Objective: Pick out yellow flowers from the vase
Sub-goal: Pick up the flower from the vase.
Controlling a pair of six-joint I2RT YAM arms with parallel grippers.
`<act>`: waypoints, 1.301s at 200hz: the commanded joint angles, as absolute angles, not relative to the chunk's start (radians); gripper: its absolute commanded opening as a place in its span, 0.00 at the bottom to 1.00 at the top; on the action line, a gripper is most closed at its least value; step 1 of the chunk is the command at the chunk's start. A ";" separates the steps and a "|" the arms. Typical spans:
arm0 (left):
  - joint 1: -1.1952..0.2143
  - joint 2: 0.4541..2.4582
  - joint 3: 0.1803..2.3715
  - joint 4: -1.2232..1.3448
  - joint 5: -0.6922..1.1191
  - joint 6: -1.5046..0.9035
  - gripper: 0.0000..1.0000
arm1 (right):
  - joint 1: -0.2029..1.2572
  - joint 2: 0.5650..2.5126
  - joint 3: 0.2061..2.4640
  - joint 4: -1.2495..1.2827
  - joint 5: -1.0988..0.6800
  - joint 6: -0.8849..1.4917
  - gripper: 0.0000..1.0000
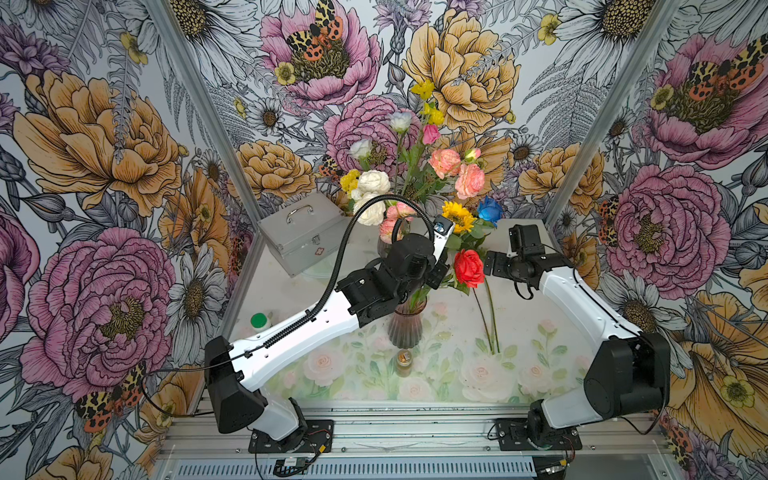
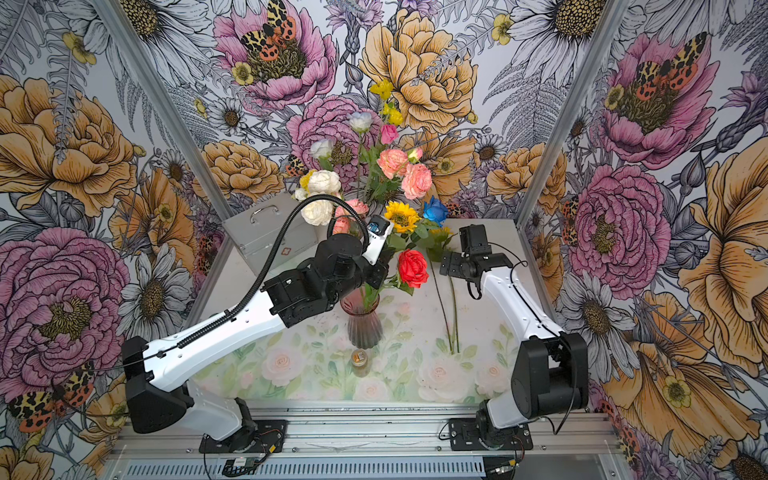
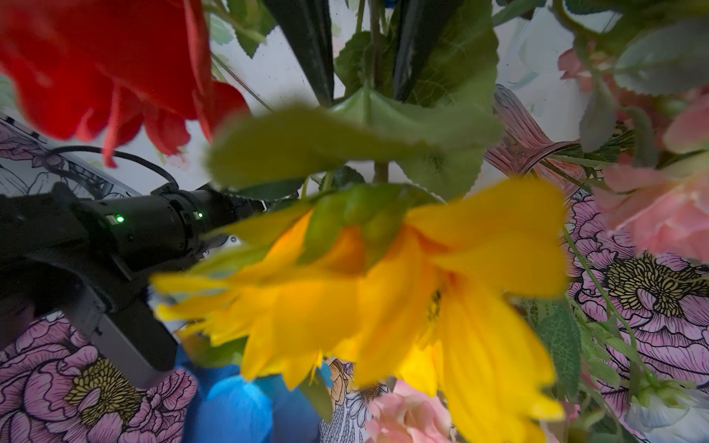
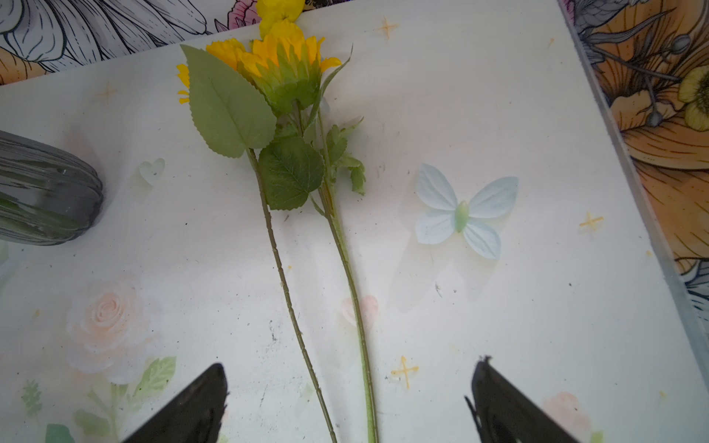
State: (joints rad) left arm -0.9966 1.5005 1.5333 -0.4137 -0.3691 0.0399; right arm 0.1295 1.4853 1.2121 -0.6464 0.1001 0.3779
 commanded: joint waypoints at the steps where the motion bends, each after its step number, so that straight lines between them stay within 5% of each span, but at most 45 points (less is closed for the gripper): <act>1: -0.991 1.527 1.560 -0.399 -0.342 0.030 0.28 | 0.124 1.458 1.203 -0.618 0.097 0.390 0.99; 98: -0.985 1.514 1.561 -0.400 -0.362 0.045 0.03 | 0.126 1.460 1.198 -0.609 0.087 0.390 0.99; 260: -0.982 1.431 1.636 -0.441 -0.412 0.109 0.00 | 0.127 1.443 1.195 -0.609 0.066 0.389 0.99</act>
State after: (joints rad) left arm -0.9943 1.4666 1.5627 -0.4294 -0.3828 0.0822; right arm 0.1295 1.4841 1.1995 -0.6338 0.0807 0.3779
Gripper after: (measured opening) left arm 0.063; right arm 0.995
